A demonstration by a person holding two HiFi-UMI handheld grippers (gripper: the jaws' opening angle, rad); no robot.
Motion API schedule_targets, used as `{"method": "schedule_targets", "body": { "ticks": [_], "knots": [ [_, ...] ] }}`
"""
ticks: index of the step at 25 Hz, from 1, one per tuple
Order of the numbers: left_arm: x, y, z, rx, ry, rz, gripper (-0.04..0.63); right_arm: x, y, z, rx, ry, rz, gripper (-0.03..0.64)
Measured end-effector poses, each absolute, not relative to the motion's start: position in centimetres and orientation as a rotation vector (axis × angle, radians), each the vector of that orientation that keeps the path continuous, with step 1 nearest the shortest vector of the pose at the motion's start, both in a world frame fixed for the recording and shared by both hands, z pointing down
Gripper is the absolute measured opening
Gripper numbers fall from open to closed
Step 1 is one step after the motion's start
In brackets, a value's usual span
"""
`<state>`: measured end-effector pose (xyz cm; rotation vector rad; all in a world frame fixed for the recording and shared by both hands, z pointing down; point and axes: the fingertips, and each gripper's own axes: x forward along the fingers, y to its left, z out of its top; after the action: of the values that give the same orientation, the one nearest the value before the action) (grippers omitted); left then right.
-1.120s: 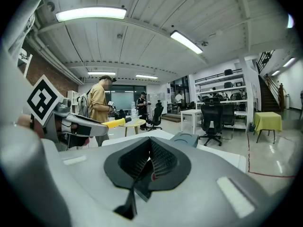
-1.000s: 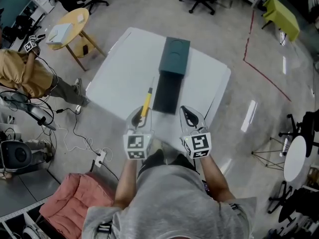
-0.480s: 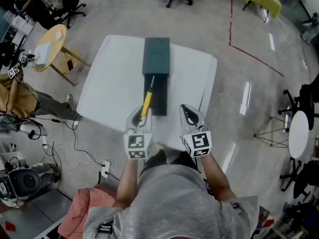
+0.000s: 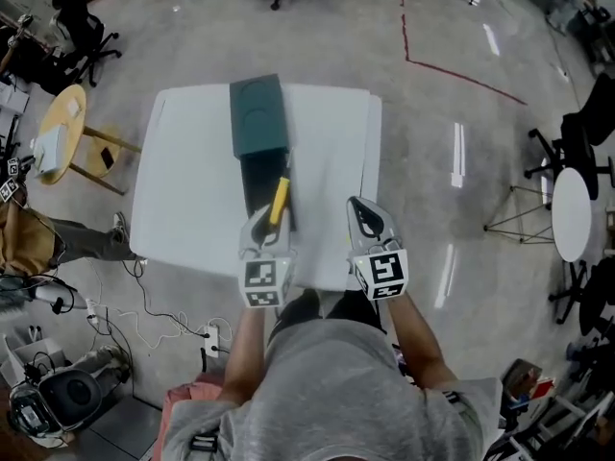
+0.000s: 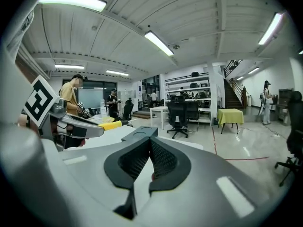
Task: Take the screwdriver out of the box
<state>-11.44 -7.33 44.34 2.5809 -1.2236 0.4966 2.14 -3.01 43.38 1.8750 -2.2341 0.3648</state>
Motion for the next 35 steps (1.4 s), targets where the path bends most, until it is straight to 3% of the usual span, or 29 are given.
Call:
{"method": "schedule_targets", "body": {
  "ticks": [20, 35],
  "knots": [
    [-0.1, -11.7, 51.4, 2.562, -1.051, 0.612, 0.087, 11.5, -6.5, 49.8, 1.949, -2.099, 0.534, 0.003],
    [3.9, -15.7, 57.2, 2.511, -1.068, 0.671, 0.087, 14.4, -9.5, 54.9, 1.930, -2.086, 0.646, 0.003]
  ]
}}
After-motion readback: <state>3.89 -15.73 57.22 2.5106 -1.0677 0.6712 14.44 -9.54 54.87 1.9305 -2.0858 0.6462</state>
